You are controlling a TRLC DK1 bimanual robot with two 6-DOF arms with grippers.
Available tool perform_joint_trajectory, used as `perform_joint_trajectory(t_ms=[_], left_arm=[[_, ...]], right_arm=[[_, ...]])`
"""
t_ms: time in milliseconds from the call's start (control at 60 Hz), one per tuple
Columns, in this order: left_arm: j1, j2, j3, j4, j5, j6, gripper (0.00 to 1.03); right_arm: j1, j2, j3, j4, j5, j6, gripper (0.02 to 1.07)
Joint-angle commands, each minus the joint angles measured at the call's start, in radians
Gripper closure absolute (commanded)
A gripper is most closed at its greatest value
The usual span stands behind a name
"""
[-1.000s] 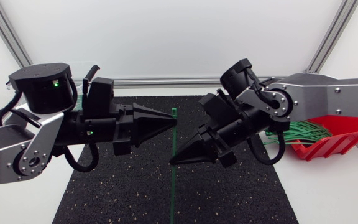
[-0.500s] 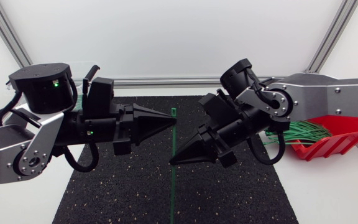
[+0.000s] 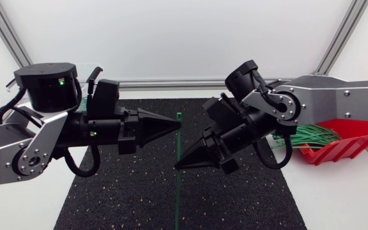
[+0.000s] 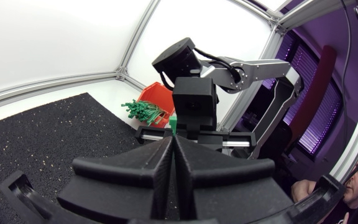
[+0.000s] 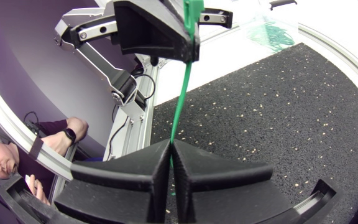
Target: Take a green cable tie from the red box, thread the tail through the head to close it, then place it in the transparent bin on the left.
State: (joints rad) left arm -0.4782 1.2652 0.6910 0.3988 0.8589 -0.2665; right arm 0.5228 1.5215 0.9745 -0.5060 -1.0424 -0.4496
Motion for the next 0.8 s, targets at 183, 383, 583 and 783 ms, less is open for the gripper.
perform_joint_trajectory(t_ms=[183,383,583,783], left_arm=[[0.095,0.007,0.139,-0.141,0.054,-0.069,0.99],[0.174,0.030,0.180,-0.163,0.103,-0.175,0.99],[0.213,0.007,0.163,-0.179,0.140,-0.192,0.99],[0.233,-0.027,0.139,-0.181,0.140,-0.192,0.99]], right_arm=[[-0.027,-0.124,-0.033,-0.019,0.067,-0.023,0.05],[-0.078,-0.129,0.018,-0.152,0.140,-0.133,0.05],[-0.064,-0.101,0.050,-0.307,0.344,-0.159,0.05],[-0.078,-0.098,0.092,-0.356,0.395,-0.216,0.05]])
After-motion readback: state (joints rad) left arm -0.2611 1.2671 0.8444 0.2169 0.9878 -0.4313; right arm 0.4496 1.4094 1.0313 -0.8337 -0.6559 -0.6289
